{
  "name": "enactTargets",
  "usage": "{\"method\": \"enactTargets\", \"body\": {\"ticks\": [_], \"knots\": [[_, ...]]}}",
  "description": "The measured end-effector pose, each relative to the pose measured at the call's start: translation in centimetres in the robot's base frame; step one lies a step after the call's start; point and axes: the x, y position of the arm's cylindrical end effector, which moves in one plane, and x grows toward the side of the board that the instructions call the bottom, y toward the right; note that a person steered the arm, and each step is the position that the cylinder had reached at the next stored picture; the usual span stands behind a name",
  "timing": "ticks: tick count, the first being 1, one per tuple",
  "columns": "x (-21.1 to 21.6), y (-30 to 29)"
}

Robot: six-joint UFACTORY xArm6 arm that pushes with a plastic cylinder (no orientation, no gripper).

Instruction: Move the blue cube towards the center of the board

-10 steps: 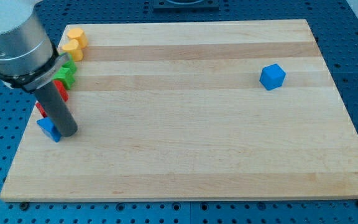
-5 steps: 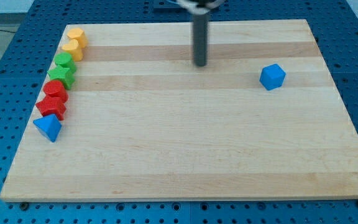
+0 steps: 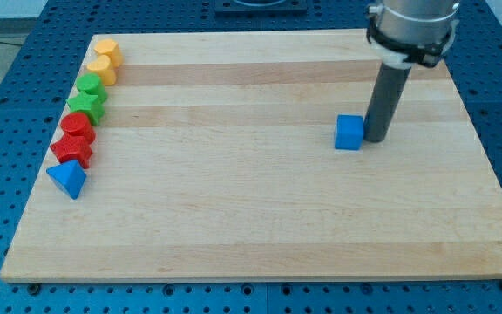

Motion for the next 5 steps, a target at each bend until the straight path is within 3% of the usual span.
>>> {"method": "enactTargets", "body": {"ticks": [3, 5], "knots": [[-4.6, -8.1], [0.8, -14.9]]}}
